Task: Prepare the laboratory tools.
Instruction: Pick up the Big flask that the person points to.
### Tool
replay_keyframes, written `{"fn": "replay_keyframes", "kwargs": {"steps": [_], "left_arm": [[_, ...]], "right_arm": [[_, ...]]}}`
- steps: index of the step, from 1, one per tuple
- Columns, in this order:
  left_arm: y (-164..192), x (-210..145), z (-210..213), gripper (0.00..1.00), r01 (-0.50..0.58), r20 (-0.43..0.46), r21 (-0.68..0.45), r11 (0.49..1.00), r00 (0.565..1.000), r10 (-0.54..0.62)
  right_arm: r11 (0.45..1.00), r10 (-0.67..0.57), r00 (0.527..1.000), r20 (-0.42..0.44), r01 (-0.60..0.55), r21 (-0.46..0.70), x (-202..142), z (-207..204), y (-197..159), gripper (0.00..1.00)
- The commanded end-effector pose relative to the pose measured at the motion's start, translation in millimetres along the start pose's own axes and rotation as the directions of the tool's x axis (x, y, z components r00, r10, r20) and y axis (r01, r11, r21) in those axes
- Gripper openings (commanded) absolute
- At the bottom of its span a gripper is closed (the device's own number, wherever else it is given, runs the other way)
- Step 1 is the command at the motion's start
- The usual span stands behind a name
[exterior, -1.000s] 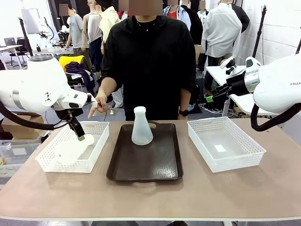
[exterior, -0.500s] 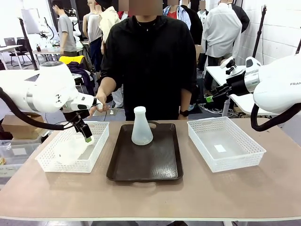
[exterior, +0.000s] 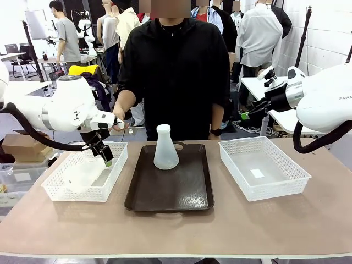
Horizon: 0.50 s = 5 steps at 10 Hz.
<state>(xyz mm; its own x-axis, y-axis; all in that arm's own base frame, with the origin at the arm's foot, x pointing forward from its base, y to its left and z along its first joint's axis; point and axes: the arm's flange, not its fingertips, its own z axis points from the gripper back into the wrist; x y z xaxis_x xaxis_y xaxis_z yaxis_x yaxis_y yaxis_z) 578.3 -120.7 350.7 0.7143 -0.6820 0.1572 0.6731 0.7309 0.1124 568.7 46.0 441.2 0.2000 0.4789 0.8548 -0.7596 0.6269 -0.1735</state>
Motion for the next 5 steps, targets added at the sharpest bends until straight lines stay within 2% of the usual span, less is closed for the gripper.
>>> {"fn": "replay_keyframes", "kwargs": {"steps": [1, 5], "left_arm": [[7, 6, -7, 1.0, -0.038, -0.017, -0.01, 0.999, 0.999, 0.038], [17, 4, -25, 1.0, -0.08, -0.052, -0.062, 0.995, 0.996, 0.077]], "right_arm": [[1.0, 0.012, 1.0, -0.013, -0.012, 0.006, 1, 0, -2, 1.0], [1.0, 0.012, 1.0, -0.013, -0.012, 0.006, 1, 0, -2, 1.0]]}}
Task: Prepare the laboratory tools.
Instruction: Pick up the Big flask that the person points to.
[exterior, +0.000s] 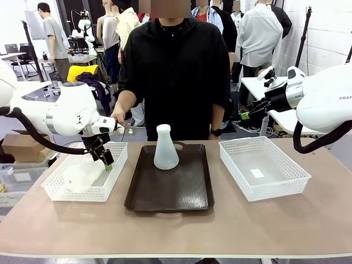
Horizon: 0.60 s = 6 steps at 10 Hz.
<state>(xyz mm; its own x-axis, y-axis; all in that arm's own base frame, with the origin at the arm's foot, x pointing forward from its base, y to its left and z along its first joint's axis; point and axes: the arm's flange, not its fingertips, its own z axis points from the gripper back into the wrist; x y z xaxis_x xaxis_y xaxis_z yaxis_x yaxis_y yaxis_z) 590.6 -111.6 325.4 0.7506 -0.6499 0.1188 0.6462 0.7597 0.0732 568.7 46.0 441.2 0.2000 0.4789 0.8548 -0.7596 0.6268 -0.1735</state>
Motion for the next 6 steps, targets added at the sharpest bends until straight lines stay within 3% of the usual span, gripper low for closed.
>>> {"fn": "replay_keyframes", "kwargs": {"steps": [1, 4, 6], "left_arm": [[4.9, 6.0, 1.2, 1.0, -0.035, -0.003, -0.034, 0.999, 0.999, 0.035], [8.1, 6.6, 0.2, 1.0, -0.045, -0.006, -0.029, 0.999, 0.999, 0.044], [7.8, 8.4, 2.2, 0.61, -0.031, 0.005, -0.024, 0.999, 0.999, 0.031]], "right_arm": [[1.0, 0.012, 1.0, -0.013, -0.012, 0.006, 0.9, 0.5, -2.3, 1.0], [1.0, 0.012, 1.0, -0.013, -0.012, 0.006, 0.9, 0.5, -2.3, 1.0], [1.0, 0.012, 1.0, -0.013, -0.012, 0.006, 0.9, 0.5, -2.3, 1.0]]}}
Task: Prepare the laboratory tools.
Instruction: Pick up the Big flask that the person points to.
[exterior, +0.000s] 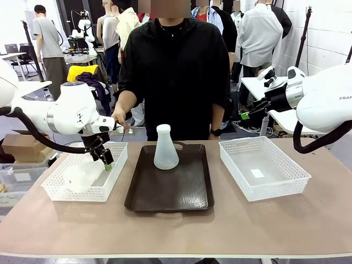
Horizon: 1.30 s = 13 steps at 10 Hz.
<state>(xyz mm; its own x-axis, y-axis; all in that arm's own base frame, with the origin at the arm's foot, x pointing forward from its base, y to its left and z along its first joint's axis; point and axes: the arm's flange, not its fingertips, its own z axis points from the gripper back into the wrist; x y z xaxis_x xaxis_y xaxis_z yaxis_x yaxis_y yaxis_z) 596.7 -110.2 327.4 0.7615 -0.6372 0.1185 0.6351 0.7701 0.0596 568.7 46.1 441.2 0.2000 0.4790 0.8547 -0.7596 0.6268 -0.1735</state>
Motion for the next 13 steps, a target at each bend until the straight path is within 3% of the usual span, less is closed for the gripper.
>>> {"fn": "replay_keyframes", "kwargs": {"steps": [1, 3, 11, 13], "left_arm": [[3.1, 5.0, 1.2, 0.42, -0.018, -0.003, -0.009, 1.0, 1.0, 0.018], [2.9, 5.0, 0.9, 0.02, -0.022, -0.002, -0.01, 1.0, 1.0, 0.022], [4.2, 0.6, 0.1, 0.0, -0.044, 0.0, -0.071, 0.997, 0.999, 0.044], [1.7, -3.9, 6.3, 0.0, -0.069, -0.039, -0.05, 0.996, 0.997, 0.068]], "right_arm": [[1.0, 0.012, 1.0, -0.013, -0.012, 0.006, 0.9, 0.5, -2.3, 1.0], [1.0, 0.012, 1.0, -0.013, -0.012, 0.006, 0.9, 0.5, -2.3, 1.0], [1.0, 0.012, 1.0, -0.013, -0.012, 0.006, 0.9, 0.5, -2.3, 1.0], [1.0, 0.012, 1.0, -0.013, -0.012, 0.006, 0.9, 0.5, -2.3, 1.0]]}}
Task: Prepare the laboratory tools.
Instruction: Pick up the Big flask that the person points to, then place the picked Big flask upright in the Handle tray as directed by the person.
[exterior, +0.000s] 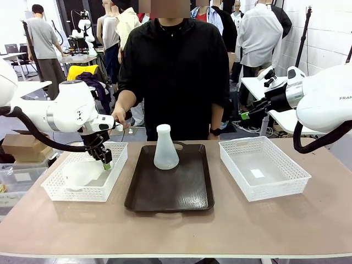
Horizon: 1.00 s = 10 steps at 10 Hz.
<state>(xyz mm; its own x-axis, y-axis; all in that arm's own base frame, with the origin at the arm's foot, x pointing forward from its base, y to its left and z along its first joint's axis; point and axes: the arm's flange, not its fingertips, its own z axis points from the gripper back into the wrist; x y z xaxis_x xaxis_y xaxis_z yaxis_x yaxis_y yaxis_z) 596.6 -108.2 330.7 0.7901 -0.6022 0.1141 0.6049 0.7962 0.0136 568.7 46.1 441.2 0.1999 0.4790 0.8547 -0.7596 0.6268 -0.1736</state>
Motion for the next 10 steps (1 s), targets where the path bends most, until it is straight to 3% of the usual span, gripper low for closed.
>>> {"fn": "replay_keyframes", "kwargs": {"steps": [1, 10], "left_arm": [[0.6, 1.2, -0.7, 0.0, 0.005, 0.011, 0.006, 1.0, 1.0, -0.005], [0.6, 1.2, -0.7, 0.0, 0.005, 0.011, 0.006, 1.0, 1.0, -0.005]], "right_arm": [[1.0, 0.012, 1.0, -0.013, -0.012, 0.006, 0.9, 0.5, -2.3, 1.0], [1.0, 0.012, 1.0, -0.013, -0.012, 0.006, 0.9, 0.5, -2.3, 1.0]]}}
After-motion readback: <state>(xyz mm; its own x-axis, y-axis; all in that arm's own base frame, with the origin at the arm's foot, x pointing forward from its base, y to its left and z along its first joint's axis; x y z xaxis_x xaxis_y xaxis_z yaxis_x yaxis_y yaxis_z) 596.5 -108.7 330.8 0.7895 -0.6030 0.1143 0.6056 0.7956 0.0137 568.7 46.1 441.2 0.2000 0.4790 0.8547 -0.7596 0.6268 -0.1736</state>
